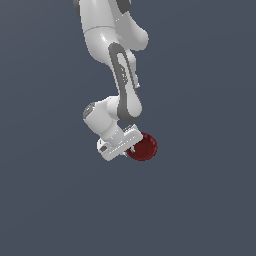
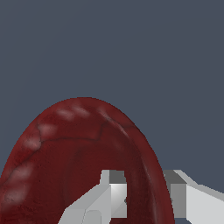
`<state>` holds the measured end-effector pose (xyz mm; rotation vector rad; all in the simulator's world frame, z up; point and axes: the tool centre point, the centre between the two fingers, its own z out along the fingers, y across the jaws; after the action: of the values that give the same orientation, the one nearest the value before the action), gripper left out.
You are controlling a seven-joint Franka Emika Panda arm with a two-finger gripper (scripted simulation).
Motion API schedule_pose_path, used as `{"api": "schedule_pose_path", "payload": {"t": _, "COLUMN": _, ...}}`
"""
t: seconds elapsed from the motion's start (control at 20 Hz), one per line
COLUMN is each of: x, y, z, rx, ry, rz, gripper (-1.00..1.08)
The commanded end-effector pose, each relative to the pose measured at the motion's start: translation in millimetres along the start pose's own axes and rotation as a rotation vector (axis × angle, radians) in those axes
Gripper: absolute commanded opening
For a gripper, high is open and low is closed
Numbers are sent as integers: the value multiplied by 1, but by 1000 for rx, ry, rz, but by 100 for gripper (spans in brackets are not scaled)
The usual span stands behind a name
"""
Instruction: Pick up the object and move it to a goal position.
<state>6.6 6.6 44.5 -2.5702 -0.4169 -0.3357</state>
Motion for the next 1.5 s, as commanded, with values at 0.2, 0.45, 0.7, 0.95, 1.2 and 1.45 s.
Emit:
{"api": "schedule_pose_path", "payload": {"t": 0.2, "x": 0, "y": 2, "z": -15, "rx": -1, "ry": 0, "rz": 1, "gripper": -100}}
{"api": "schedule_pose_path", "payload": {"t": 0.45, "x": -1, "y": 4, "z": -44, "rx": -2, "ry": 0, "rz": 1, "gripper": -100}}
{"api": "schedule_pose_path", "payload": {"t": 0.7, "x": -2, "y": 8, "z": -88, "rx": -2, "ry": -1, "rz": 1, "gripper": -100}}
{"api": "schedule_pose_path", "payload": {"t": 0.95, "x": -3, "y": 13, "z": -142, "rx": -3, "ry": -2, "rz": 1, "gripper": -100}}
{"api": "schedule_pose_path", "payload": {"t": 1.2, "x": -4, "y": 17, "z": -198, "rx": -3, "ry": -3, "rz": 1, "gripper": -100}}
{"api": "schedule_pose_path", "payload": {"t": 1.45, "x": -4, "y": 22, "z": -252, "rx": -3, "ry": -3, "rz": 1, "gripper": -100}}
